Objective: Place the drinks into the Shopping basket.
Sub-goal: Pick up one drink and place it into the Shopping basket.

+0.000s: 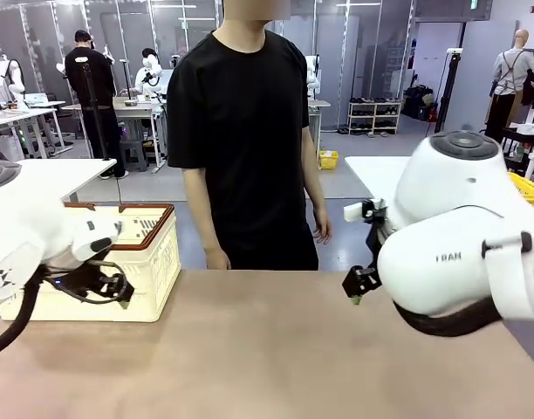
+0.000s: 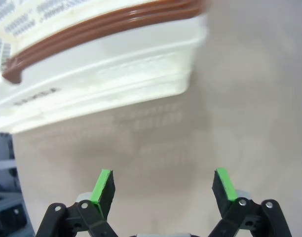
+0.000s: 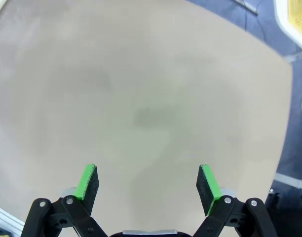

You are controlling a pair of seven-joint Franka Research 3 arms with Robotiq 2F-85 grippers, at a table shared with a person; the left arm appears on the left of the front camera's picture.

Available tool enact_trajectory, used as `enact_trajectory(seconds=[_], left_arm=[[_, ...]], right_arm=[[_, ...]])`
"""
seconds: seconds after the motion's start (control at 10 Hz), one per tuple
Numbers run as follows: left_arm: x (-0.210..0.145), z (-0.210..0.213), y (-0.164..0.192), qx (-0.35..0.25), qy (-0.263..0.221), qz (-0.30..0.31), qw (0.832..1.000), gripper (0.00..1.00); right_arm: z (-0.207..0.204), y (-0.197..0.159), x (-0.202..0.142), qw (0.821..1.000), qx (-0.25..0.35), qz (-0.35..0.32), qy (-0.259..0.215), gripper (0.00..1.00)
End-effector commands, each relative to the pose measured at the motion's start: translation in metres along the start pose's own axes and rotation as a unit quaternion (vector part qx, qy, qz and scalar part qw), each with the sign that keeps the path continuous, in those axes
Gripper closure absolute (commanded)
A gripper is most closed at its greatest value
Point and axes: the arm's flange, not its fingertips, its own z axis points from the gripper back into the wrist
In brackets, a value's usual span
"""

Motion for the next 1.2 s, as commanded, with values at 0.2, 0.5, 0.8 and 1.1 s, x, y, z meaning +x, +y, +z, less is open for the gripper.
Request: enact_trajectory(seconds=[0.2,0.5,0.8,1.1], left_arm=[[-0.058,-0.032,0.044,-0.006,0.031,0.071,0.997,0.00],[-0.062,-0.037,0.050,-0.006,0.037,0.060,0.998,0.00],[-0.015,-0.045,0.050,0.001,0.051,0.071,0.996,0.00],[-0.015,-0.045,0.050,0.001,0.051,0.071,0.996,0.00]], right_arm=[[-0.047,-0.039,-0.021,0.995,0.065,-0.074,0.035,0.00],[-0.056,-0.043,-0.023,0.993,0.063,-0.088,0.049,0.00],[-0.057,-0.043,-0.011,0.993,0.053,-0.092,0.059,0.00],[-0.057,-0.043,-0.011,0.993,0.053,-0.092,0.059,0.00]])
